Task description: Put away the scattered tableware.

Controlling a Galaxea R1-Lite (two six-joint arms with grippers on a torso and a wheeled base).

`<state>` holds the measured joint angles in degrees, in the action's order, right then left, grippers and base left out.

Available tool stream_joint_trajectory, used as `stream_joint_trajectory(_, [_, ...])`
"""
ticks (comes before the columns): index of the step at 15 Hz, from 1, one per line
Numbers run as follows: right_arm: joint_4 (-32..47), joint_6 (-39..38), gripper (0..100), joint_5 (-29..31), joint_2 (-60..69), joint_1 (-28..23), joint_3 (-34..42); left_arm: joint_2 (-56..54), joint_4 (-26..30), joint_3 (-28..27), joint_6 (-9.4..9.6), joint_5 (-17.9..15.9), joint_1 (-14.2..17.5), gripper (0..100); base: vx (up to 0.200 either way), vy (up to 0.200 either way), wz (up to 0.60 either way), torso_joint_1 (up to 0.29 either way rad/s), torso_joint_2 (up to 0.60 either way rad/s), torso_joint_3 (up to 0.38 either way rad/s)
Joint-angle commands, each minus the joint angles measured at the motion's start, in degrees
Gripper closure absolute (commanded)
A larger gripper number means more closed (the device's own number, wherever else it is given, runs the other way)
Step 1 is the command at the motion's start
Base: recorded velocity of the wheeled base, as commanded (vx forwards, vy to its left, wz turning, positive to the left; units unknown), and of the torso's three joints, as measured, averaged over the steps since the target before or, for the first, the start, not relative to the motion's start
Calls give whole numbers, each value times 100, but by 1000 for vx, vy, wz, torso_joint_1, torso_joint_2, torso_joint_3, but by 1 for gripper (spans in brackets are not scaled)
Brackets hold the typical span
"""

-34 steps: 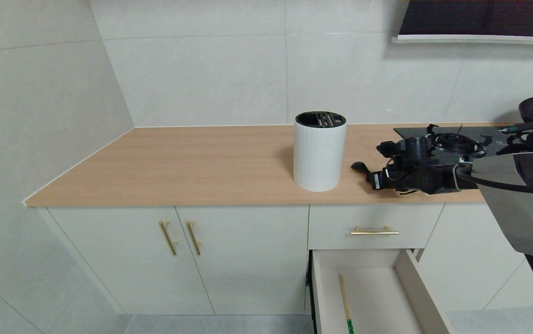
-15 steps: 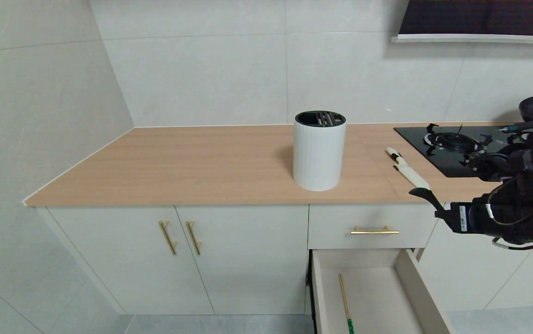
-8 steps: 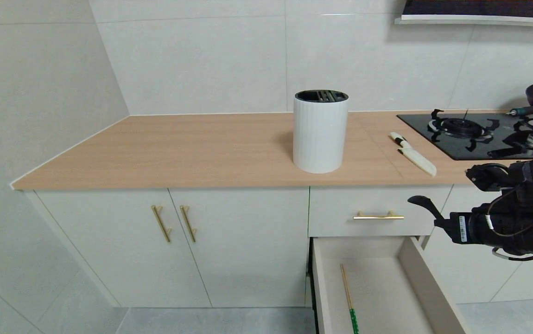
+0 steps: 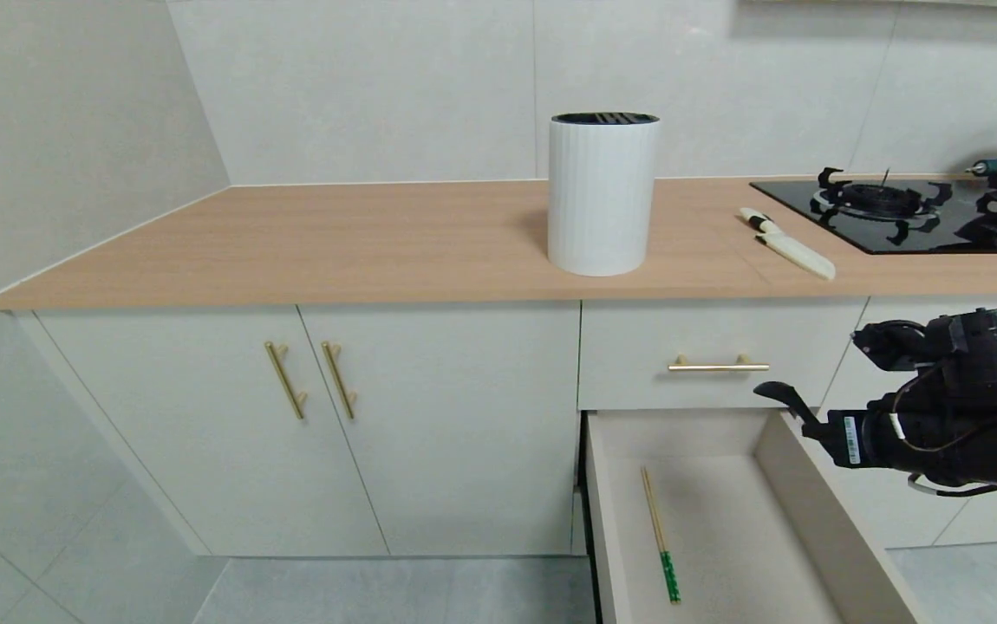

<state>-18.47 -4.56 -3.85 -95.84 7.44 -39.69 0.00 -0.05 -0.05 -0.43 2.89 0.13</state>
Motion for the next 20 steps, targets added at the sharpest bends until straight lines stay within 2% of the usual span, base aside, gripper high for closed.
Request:
stream_joint_trajectory(1, [-25,-1,100,-1,-172,3,-3,0,-4,5,-1,1,4,0,0,0,0,-115,466,325])
stream_joint_trajectory(10, [-368,-1,100,139,-655,-84,14,0,-4,-4,-1,1,4,0,0,0,0,-68,408,338])
stream_joint_trajectory(16, [-386,-1,100,165,-1191,197,14,0,-4,-4,-1,1,-5,0,0,0,0,-2,28,24])
stream_joint_trajectory(20, [-746,-36,100,719,-2132,443,-91,0,-4,5,-1,1,4,0,0,0,0,0,0,0])
